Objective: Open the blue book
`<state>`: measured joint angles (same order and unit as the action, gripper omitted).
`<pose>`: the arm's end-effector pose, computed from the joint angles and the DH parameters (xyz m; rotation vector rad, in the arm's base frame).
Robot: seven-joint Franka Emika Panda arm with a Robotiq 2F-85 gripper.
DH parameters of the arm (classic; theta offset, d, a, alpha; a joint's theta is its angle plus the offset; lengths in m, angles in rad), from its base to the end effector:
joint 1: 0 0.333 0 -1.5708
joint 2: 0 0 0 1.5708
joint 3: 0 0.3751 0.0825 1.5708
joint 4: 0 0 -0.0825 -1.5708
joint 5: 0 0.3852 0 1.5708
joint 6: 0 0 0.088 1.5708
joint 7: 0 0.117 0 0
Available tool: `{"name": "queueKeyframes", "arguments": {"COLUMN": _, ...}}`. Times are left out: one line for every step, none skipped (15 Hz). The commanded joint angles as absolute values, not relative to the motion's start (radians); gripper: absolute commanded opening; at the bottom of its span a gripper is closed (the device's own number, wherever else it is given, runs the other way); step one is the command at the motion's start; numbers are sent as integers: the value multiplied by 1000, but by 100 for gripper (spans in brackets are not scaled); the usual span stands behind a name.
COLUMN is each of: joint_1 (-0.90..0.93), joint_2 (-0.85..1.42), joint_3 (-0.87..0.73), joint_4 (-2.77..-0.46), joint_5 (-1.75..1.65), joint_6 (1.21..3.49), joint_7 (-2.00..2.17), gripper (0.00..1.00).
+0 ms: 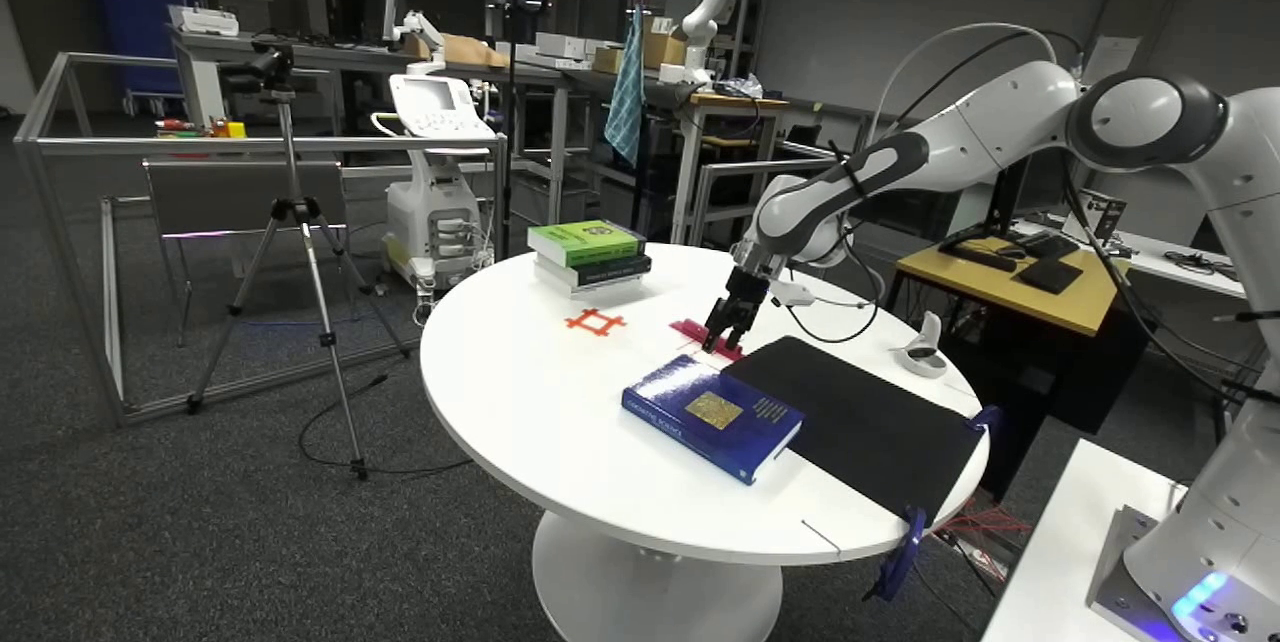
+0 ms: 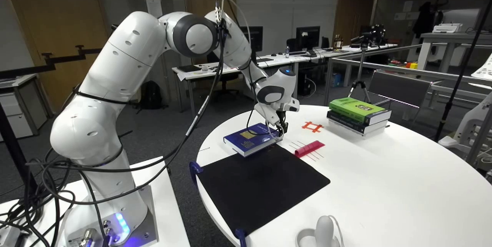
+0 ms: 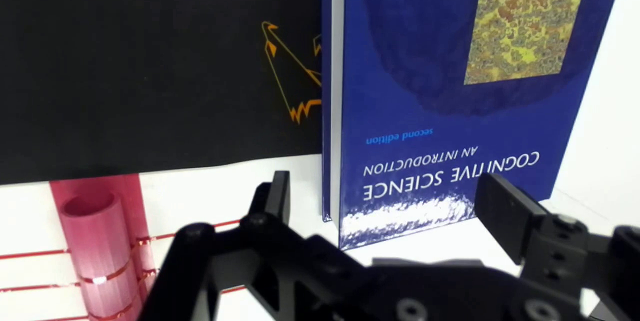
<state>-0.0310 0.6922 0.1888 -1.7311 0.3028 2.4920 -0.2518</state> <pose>0.7091 0.0947 0.2298 -2.8274 -0.1785 -0.1198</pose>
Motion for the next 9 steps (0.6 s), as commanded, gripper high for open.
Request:
{"name": "queueKeyframes", "arguments": {"joint_1": -64, "joint_2": 664, "joint_3": 221, "joint_4": -1782, "joint_5": 316, "joint_6": 2513, "joint_7": -287, "gripper": 100}}
{"name": "queueKeyframes", "arguments": {"joint_1": -65, "joint_2": 666, "joint_3": 223, "joint_4": -1781, "joint_5": 317, "joint_6": 2502, "joint_7": -286, "gripper": 100}}
{"name": "queueKeyframes", "arguments": {"joint_1": -61, "joint_2": 671, "joint_3": 221, "joint_4": -1782, "joint_5": 314, "joint_6": 2501, "joint_7": -280, "gripper": 100}}
{"name": "queueKeyframes", "arguments": {"joint_1": -58, "joint_2": 673, "joint_3": 220, "joint_4": -1786, "joint_5": 311, "joint_6": 2502, "joint_7": -278, "gripper": 100}}
{"name": "queueKeyframes", "arguments": {"joint_1": -56, "joint_2": 676, "joint_3": 221, "joint_4": -1789, "joint_5": 309, "joint_6": 2496, "joint_7": -277, "gripper": 100}}
{"name": "queueKeyframes", "arguments": {"joint_1": -52, "joint_2": 682, "joint_3": 219, "joint_4": -1790, "joint_5": 305, "joint_6": 2495, "joint_7": -273, "gripper": 100}}
{"name": "queueKeyframes", "arguments": {"joint_1": -50, "joint_2": 688, "joint_3": 217, "joint_4": -1790, "joint_5": 301, "joint_6": 2494, "joint_7": -271, "gripper": 100}}
{"name": "queueKeyframes", "arguments": {"joint_1": -49, "joint_2": 691, "joint_3": 217, "joint_4": -1792, "joint_5": 299, "joint_6": 2491, "joint_7": -270, "gripper": 100}}
{"name": "queueKeyframes", "arguments": {"joint_1": -50, "joint_2": 696, "joint_3": 219, "joint_4": -1792, "joint_5": 299, "joint_6": 2485, "joint_7": -272, "gripper": 100}}
